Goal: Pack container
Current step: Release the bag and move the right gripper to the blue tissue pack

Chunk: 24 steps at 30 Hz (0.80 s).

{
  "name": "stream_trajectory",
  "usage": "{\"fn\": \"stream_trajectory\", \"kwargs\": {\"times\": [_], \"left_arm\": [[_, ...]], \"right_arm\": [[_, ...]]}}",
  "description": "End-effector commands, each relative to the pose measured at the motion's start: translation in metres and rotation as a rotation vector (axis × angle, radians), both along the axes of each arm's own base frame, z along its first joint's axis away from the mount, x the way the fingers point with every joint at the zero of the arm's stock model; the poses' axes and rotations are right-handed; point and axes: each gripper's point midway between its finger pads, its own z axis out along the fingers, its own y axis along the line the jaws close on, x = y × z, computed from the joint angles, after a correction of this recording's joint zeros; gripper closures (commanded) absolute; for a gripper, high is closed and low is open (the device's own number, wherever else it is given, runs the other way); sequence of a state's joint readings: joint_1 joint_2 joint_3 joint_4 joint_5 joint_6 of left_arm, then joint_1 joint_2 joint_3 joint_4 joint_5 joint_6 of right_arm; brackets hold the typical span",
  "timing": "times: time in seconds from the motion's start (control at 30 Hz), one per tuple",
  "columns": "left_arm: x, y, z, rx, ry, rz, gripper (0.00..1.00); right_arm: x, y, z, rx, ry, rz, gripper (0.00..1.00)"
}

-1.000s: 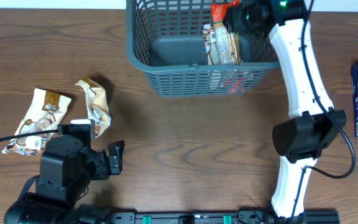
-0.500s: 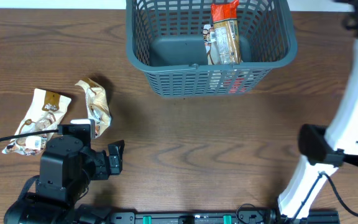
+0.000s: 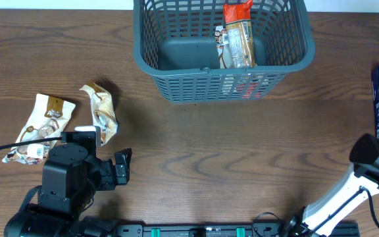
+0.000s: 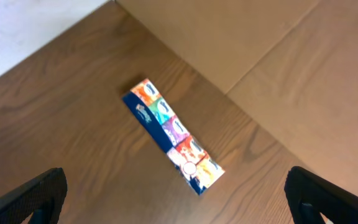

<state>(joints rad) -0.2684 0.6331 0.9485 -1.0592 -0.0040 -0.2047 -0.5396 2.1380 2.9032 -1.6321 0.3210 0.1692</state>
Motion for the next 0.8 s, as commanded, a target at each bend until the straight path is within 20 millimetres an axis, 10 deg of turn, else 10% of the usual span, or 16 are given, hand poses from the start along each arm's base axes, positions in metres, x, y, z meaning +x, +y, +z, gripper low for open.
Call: {"fn": "stream_trajectory", "kwargs": {"times": [0.0,0.17,0.43,0.77], "left_arm": [[0.000,0.002,0.003,0.013,-0.009,0.000,0.01],[0.000,0.002,0.003,0.013,-0.008,0.000,0.01],[0.000,0.002,0.003,0.013,-0.008,0.000,0.01],[0.000,0.002,0.003,0.013,-0.009,0.000,0.01]], "right_arm": [[0.011,-0.001,-0.032,0.109,0.062,0.198,0.01],[0.008,-0.009,-0.084,0.188,0.225,0.520,0.01],[-0.019,-0.082,-0.159,0.249,0.325,0.340,0.01],[-0.029,-0.089,-0.237,0.373,0.393,0.345,0.01]]}}
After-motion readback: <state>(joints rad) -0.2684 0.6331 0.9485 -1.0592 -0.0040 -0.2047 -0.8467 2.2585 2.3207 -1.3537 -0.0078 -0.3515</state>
